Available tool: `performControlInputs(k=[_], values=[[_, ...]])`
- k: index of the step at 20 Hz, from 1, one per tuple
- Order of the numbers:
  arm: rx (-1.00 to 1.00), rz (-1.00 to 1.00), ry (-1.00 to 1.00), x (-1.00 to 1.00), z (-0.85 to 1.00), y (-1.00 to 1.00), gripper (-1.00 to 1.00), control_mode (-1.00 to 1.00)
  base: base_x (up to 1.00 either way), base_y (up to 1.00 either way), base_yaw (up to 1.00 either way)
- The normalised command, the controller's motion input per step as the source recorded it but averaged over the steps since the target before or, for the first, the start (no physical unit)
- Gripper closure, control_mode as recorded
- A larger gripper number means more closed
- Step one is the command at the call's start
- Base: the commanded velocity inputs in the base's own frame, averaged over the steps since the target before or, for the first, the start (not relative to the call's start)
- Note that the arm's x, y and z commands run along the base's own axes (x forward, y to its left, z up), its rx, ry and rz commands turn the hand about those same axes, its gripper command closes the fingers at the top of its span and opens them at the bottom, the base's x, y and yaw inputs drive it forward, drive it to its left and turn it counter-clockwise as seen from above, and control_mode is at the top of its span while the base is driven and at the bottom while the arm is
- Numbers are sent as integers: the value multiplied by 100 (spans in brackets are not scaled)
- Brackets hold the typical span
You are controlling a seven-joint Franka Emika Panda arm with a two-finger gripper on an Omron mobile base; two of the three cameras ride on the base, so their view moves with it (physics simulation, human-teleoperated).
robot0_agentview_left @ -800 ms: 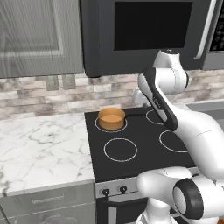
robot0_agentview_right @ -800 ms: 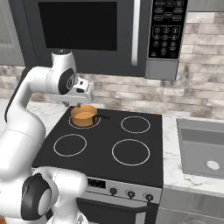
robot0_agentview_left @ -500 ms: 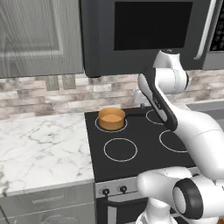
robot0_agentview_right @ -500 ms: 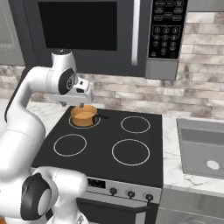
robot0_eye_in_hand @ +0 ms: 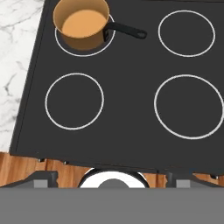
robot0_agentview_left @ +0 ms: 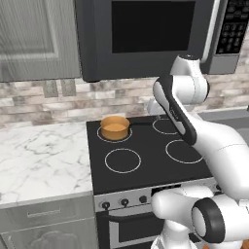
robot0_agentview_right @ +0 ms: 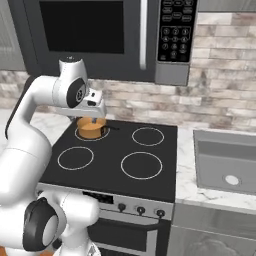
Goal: Turn on the rear left burner of the stove.
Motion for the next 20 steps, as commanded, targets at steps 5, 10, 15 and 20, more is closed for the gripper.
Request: performControlInputs(k=[5, 10, 15, 20], values=[[0, 0, 0, 0, 0, 0, -100, 100, -31, -27, 0], [0, 0, 0, 0, 0, 0, -100, 100, -16, -40, 0], [0, 0, 0, 0, 0, 0, -100, 100, -1, -52, -1], [0, 0, 0, 0, 0, 0, -100, 100, -3, -40, 0]])
